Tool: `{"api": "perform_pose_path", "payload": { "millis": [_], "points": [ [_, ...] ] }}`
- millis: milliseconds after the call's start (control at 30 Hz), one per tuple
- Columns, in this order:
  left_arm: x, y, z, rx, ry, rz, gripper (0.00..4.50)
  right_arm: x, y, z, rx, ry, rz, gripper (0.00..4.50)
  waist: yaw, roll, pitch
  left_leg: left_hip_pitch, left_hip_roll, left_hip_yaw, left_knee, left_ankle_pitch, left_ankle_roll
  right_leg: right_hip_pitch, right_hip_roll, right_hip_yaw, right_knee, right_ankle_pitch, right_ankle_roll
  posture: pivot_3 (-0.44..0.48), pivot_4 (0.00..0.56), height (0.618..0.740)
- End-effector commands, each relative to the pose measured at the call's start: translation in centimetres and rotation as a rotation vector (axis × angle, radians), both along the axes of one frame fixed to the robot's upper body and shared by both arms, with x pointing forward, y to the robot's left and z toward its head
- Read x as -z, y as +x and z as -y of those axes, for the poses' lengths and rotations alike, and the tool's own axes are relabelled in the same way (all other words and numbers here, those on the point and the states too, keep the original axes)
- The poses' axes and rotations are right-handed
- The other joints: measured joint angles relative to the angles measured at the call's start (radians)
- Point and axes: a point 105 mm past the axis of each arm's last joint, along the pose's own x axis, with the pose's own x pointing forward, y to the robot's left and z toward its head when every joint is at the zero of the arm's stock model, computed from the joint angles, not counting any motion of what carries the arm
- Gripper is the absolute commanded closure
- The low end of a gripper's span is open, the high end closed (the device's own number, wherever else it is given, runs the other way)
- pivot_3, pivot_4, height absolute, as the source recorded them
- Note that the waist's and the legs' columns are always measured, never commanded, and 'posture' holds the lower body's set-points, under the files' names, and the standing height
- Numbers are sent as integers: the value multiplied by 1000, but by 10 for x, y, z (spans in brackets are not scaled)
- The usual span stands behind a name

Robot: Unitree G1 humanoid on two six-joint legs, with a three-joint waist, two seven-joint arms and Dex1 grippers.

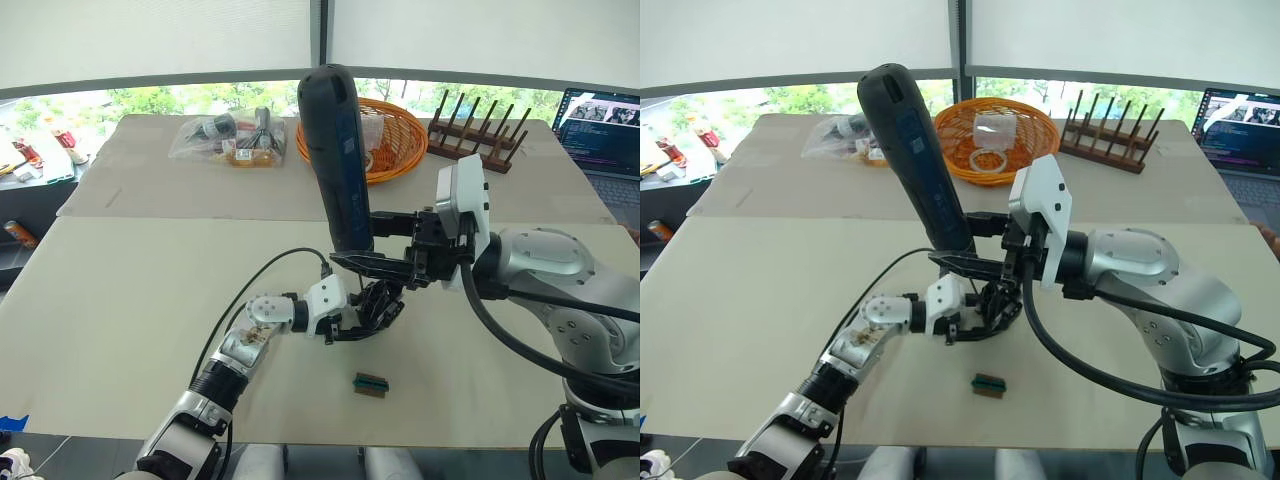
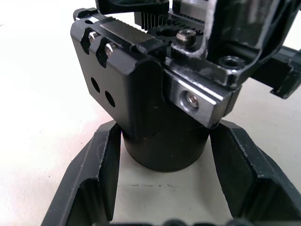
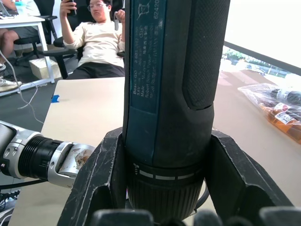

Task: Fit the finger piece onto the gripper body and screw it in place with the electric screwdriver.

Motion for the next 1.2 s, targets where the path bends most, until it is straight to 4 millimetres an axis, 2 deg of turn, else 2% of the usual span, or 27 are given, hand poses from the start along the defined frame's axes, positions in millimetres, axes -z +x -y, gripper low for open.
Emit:
{"api": "perform_pose_path", "payload": {
  "millis": [33,1200],
  "points": [
    [-6,-1,0,2,-19,18,2199,-15,-7,0,-21,43,88,2567,0,0,0,0,0,0,0,0,0,0,0,0,0,0,0,0,150,740],
    [-5,-4,-1,4,-18,24,2199,-15,-3,-1,-5,57,97,2567,-2,0,0,0,0,0,0,0,0,0,0,0,0,0,0,0,150,740]
  ]
}}
